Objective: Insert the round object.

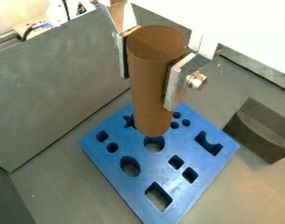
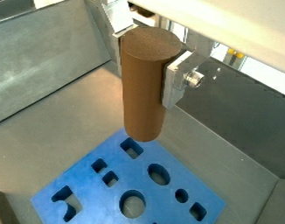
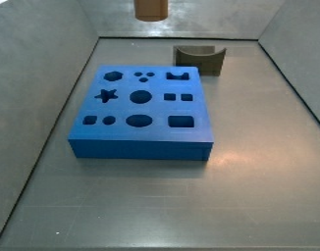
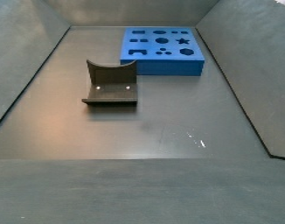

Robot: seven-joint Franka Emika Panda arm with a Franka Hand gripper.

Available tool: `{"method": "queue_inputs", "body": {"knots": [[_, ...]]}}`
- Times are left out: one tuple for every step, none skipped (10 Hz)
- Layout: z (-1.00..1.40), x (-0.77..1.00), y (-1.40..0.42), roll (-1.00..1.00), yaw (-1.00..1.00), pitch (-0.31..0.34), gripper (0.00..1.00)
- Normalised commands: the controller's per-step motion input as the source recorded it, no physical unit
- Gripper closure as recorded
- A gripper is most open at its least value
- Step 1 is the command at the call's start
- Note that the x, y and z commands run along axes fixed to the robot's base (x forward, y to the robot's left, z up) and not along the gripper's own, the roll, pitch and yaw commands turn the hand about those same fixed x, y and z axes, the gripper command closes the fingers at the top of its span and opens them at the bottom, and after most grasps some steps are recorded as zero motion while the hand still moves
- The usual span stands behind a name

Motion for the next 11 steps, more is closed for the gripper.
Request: {"method": "queue_inputs", "body": {"knots": [[-1.00, 0.00, 0.15, 0.00, 0.12, -0.004, 1.00], [-1.00, 0.00, 0.19, 0.01, 0.07, -0.007, 1.00], [-1.00, 0.00, 0.19, 0.00, 0.02, 0.000, 1.00], [-1.00, 0.03, 0.23, 0.00, 0.00, 0.000, 1.00], [-1.00, 0.00, 0.30, 0.01, 0.00, 0.000, 1.00], [-1.00, -0.03, 0.36, 0.01, 0.00, 0.000, 1.00], [-1.00, -0.17, 0.37, 0.00, -0.01, -0.019, 1.00], [-1.00, -0.22, 0.34, 0.00, 0.00, -0.037, 1.00], [-1.00, -0.25, 0.33, 0.00, 0.00, -0.026, 1.00], [-1.00, -0.23, 0.12, 0.00, 0.00, 0.000, 1.00], [-1.00, -0.04, -0.05, 0.00, 0.15, 0.049, 1.00]]}}
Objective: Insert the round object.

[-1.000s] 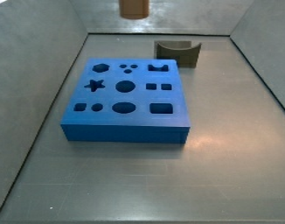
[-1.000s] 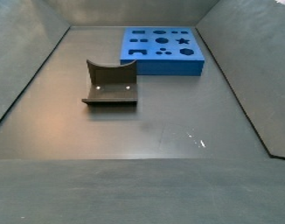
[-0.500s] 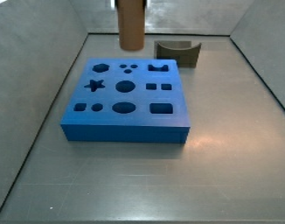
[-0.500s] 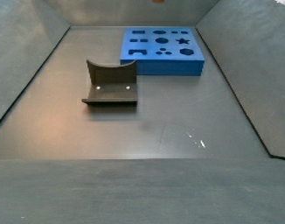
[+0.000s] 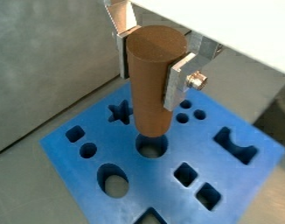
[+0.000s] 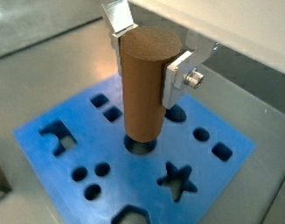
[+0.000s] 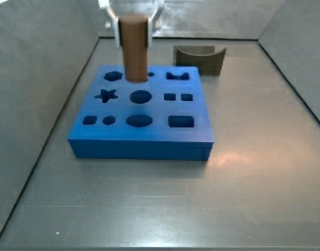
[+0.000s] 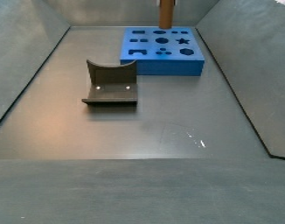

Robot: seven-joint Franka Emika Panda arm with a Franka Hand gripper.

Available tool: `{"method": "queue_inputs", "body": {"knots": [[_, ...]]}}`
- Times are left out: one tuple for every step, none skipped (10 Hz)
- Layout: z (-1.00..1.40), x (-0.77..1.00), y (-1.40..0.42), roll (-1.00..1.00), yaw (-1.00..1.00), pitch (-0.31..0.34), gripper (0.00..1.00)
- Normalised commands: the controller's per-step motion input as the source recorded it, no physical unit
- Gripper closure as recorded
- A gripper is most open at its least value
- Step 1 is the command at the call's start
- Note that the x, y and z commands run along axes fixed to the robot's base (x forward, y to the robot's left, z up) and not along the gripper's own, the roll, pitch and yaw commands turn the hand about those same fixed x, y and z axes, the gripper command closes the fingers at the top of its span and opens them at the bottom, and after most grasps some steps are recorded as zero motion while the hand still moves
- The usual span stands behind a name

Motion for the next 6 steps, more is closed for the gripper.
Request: {"method": "queue_inputs", "body": {"knots": [[-0.46, 0.00, 0.00, -0.09, 0.13, 0.157, 1.00], [-0.05, 0.00, 0.00, 0.00, 0.00, 0.000, 1.00], [-0.40, 0.02, -0.08, 0.00, 0.00, -0.090, 1.00], [-0.44, 0.07, -0.10, 0.07, 0.00, -0.100, 1.00], [-0.45, 0.13, -0.09, 0.15, 0.00, -0.084, 1.00], [-0.33, 0.13, 0.00, 0.14, 0.00, -0.023, 1.00]]}}
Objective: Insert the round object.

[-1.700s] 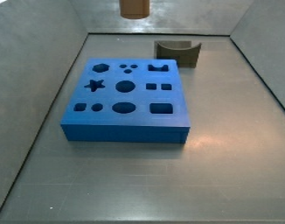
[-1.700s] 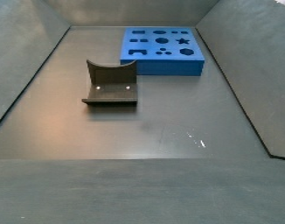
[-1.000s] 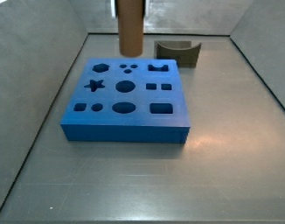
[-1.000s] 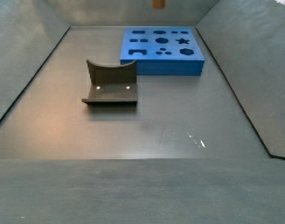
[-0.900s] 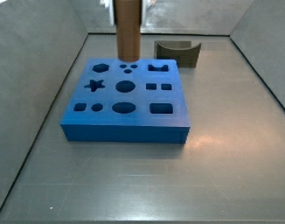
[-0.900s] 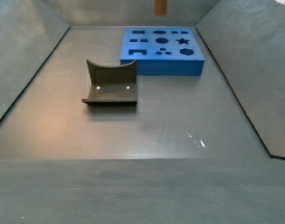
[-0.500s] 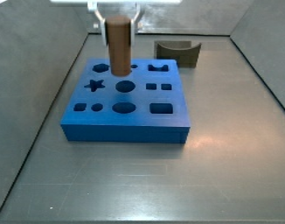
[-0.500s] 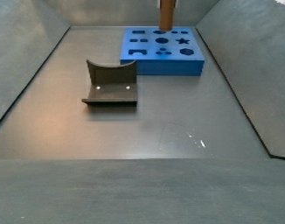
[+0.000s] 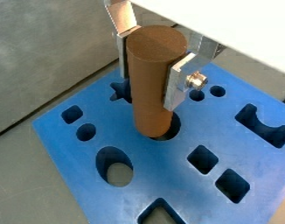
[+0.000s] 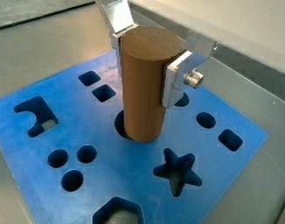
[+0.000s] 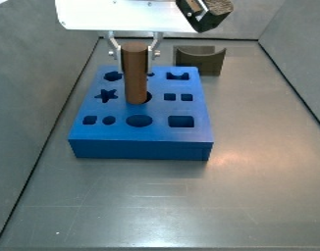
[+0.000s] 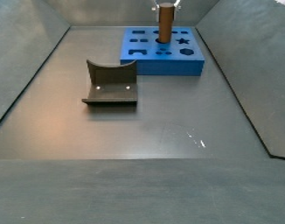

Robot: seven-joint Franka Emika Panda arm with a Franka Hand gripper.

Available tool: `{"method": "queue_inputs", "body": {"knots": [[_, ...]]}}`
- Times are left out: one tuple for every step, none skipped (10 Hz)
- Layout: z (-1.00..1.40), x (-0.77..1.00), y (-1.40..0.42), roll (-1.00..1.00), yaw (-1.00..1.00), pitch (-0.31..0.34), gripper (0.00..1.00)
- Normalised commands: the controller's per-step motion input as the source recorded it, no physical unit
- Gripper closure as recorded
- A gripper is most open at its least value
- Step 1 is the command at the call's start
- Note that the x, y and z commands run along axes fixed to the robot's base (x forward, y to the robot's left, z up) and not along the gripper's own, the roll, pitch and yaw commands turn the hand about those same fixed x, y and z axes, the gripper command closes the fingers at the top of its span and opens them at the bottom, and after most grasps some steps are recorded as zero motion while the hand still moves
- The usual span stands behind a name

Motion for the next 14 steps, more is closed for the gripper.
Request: {"method": "queue_inputs", "body": {"knots": [[-0.16, 0.08, 0.02, 0.15, 0.00, 0.000, 1.00], [-0.12, 0.00, 0.03, 0.17, 0.00, 0.000, 1.00], [-0.16, 0.06, 0.00, 0.19, 0.00, 0.000, 1.00], [-0.26, 0.15, 0.00, 0.24, 0.00, -0.024, 1.00], [-0.35, 0.18, 0.00, 0.27, 0.00, -0.083, 1.00], [-0.38, 0.15, 0.00, 0.33, 0.00, -0.136, 1.00], [-0.45, 0.09, 0.00, 0.31, 0.00, -0.187, 1.00], [-0.57, 0.06, -0.03, 0.19, 0.00, -0.240, 1.00], [-0.60, 0.04, -0.02, 0.14, 0.00, -0.263, 1.00], [-0.60, 0.00, -0.02, 0.10, 0.00, -0.300, 1.00], [-0.62, 0.00, -0.04, 0.04, 0.02, -0.311, 1.00], [-0.61, 0.00, -0.01, 0.07, 0.00, -0.311, 1.00], [-0.59, 0.00, 0.00, 0.10, 0.00, -0.307, 1.00], [-0.67, -0.03, 0.00, 0.09, 0.01, -0.284, 1.00]]}}
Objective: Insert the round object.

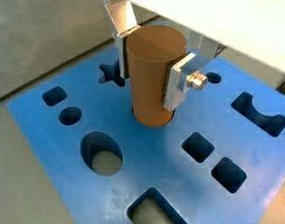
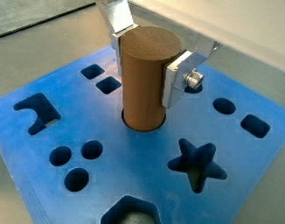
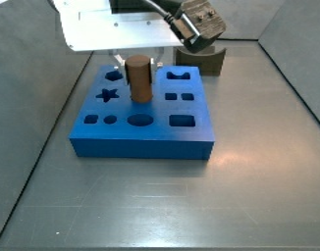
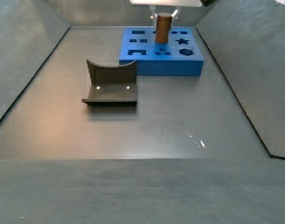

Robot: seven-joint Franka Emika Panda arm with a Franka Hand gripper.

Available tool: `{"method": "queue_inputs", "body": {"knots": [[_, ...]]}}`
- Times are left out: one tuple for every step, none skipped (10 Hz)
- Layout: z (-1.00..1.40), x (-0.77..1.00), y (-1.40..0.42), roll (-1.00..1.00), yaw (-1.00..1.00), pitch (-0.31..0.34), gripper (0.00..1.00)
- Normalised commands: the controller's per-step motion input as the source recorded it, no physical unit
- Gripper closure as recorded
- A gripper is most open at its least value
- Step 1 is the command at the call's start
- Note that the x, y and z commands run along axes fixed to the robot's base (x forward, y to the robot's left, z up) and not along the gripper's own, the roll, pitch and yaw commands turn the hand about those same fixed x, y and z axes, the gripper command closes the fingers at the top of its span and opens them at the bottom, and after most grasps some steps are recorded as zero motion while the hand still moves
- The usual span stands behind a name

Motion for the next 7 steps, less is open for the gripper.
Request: {"method": "queue_inputs", "body": {"knots": [[-1.00, 0.00, 0.00, 0.01, 0.00, -0.107, 1.00], [-0.92, 0.09, 0.00, 0.07, 0.00, -0.143, 1.00], [-0.95, 0.05, 0.00, 0.10, 0.00, -0.116, 1.00], [-0.91, 0.12, 0.00, 0.10, 0.00, -0.137, 1.00], [-0.92, 0.11, 0.00, 0.11, -0.02, -0.131, 1.00], [-0.93, 0.07, 0.00, 0.15, -0.02, -0.100, 1.00], [-0.87, 0.11, 0.00, 0.15, -0.01, -0.117, 1.00]]}}
